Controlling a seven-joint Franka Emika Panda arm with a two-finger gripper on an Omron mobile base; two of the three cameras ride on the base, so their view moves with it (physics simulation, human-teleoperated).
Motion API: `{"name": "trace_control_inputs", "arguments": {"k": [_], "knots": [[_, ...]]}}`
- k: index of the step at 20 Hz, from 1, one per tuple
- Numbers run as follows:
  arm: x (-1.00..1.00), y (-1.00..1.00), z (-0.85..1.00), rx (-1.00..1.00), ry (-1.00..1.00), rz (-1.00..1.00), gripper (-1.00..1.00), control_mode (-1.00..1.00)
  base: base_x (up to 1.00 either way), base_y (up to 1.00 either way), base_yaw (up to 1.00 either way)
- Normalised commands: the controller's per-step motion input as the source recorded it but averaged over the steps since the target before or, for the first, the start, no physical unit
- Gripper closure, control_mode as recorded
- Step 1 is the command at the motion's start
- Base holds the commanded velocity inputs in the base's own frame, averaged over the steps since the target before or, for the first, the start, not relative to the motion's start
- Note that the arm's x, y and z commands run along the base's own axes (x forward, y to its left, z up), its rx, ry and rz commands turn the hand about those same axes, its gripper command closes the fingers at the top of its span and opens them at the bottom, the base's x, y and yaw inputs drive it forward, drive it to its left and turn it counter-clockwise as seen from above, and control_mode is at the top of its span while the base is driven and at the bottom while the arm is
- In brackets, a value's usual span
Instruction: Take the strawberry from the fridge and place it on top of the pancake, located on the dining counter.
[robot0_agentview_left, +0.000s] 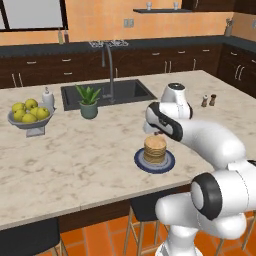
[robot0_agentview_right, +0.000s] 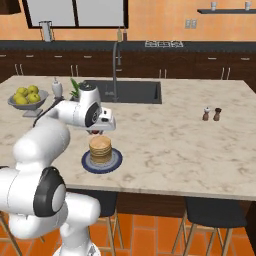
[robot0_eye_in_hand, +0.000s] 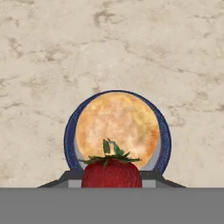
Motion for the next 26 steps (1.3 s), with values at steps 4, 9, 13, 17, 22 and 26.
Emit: {"name": "trace_control_inputs", "arguments": {"k": [4, 9, 13, 17, 22, 26], "knots": [[0.3, 0.05, -0.43, -0.05, 0.03, 0.01, 1.0, -1.0, 0.0, 0.0, 0.0], [0.01, 0.0, -0.33, -0.03, 0.09, 0.04, 1.0, -1.0, 0.0, 0.0, 0.0], [0.12, 0.0, -0.14, 0.0, 0.02, 0.03, 1.0, -1.0, 0.0, 0.0, 0.0], [0.12, 0.0, -0.24, 0.0, 0.0, 0.03, 1.0, -1.0, 0.0, 0.0, 0.0], [0.05, 0.0, -0.22, -0.02, 0.0, 0.02, 1.0, -1.0, 0.0, 0.0, 0.0], [0.0, 0.0, -0.15, -0.02, 0.0, 0.03, 1.0, -1.0, 0.0, 0.0, 0.0]]}}
